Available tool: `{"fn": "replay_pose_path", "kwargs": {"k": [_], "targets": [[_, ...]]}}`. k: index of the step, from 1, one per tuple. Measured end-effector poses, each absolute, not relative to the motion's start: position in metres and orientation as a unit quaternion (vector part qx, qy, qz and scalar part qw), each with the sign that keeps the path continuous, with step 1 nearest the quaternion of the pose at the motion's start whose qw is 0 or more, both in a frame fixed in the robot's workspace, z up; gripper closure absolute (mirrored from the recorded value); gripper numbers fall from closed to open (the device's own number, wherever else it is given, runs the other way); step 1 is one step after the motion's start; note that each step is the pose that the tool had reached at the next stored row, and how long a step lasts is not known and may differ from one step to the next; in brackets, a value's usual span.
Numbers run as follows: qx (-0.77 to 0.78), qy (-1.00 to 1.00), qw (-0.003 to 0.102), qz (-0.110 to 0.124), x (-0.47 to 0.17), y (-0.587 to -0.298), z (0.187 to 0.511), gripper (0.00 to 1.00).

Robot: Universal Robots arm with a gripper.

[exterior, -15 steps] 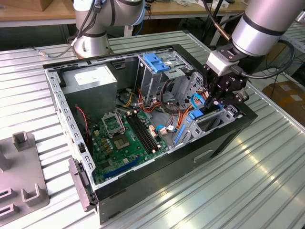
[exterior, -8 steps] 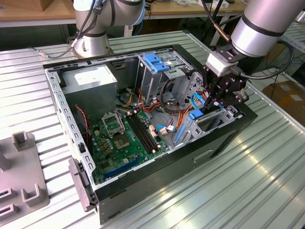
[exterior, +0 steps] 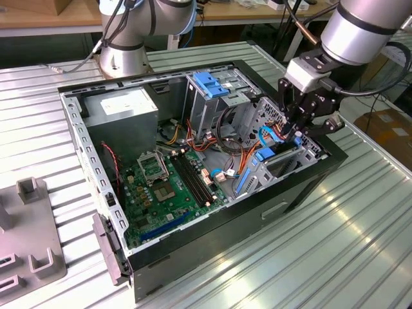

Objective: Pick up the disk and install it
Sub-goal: 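Insert the second disk wire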

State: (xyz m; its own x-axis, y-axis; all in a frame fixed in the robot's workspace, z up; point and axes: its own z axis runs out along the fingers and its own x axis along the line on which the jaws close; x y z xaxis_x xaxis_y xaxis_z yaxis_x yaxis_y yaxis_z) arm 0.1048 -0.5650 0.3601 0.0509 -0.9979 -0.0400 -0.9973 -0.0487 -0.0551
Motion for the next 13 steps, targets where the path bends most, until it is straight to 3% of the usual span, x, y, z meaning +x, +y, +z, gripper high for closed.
{"fn": "replay_pose_path", "kwargs": {"k": [2,4,13], "targets": [[-0.724,0.689,0.034,-0.005,0.1048,-0.565,0.3602,0.78],[-0.724,0.689,0.034,-0.005,0.1048,-0.565,0.3602,0.9],[-0.725,0.688,0.034,-0.005,0.1048,-0.565,0.3602,0.9]]}}
